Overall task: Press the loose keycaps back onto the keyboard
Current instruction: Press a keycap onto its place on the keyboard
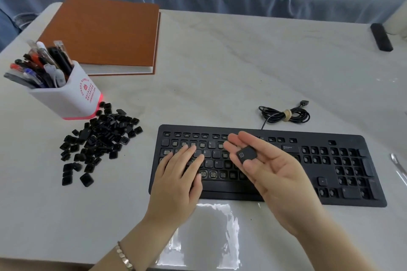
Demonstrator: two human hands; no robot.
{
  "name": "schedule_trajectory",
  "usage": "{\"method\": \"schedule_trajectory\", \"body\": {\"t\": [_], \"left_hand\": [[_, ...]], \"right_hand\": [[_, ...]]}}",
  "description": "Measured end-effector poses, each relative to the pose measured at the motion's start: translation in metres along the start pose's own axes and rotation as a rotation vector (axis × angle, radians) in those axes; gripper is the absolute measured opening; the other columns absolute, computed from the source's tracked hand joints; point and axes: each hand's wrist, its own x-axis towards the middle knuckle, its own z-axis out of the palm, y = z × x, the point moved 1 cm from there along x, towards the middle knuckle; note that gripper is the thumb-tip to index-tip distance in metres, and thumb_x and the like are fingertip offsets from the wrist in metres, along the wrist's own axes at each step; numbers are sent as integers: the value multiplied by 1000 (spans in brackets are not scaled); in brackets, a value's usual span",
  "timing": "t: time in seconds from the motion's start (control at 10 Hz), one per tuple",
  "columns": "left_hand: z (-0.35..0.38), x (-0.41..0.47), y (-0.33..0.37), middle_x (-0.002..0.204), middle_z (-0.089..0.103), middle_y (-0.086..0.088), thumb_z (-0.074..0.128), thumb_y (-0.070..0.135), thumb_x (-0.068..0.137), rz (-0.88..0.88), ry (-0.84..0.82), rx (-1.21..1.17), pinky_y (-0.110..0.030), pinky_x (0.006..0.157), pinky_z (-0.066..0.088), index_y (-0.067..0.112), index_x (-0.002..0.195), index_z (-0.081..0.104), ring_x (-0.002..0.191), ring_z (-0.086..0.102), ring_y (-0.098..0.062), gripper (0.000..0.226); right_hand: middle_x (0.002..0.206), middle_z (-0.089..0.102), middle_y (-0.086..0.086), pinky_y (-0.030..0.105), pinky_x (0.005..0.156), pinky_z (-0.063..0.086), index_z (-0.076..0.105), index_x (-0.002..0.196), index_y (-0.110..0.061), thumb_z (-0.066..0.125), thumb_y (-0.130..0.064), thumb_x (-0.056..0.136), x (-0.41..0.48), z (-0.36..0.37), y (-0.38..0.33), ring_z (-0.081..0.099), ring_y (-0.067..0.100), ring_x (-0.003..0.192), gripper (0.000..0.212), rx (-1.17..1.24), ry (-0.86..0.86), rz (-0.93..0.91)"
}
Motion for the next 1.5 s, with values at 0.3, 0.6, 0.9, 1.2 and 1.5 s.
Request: {"method": "schedule_trajectory", "body": {"t": [0.3,0.6,0.9,1.2,1.5], "left_hand": [[-3,1,2,128,59,-10,43,18,91,-7,-8,23,-42,106,33,14,121,57,126,46,-21,33],[-4,1,5,128,59,-12,43,18,92,-20,-40,48,-43,107,33,7,118,65,125,48,-24,36],[-4,2,6,129,58,-13,42,19,91,-37,-56,43,-41,107,31,5,118,65,125,47,-24,37],[-5,3,7,128,58,-14,43,18,91,-28,-47,48,-43,106,32,4,116,65,124,47,-25,37],[-4,2,6,128,57,-14,42,19,92,-28,-51,45,-44,106,33,4,118,64,125,47,-26,38]], "right_hand": [[89,73,-6,14,70,52,64,95,-18,62,10,78,-4,-28,8,67,4,80,33,-427,219,-103],[86,66,-16,-1,65,42,67,80,-29,69,6,76,-24,-101,4,60,-9,65,36,-905,421,-136],[101,61,-22,3,79,43,69,83,-31,76,8,67,-31,-121,18,60,-4,87,43,-1197,270,-350],[95,57,-45,5,90,36,68,90,-30,71,-18,62,-22,-132,31,50,-6,98,31,-1164,208,-455],[103,55,-45,5,88,34,69,91,-28,69,-15,68,-21,-141,45,46,-7,95,27,-1204,187,-560]]}}
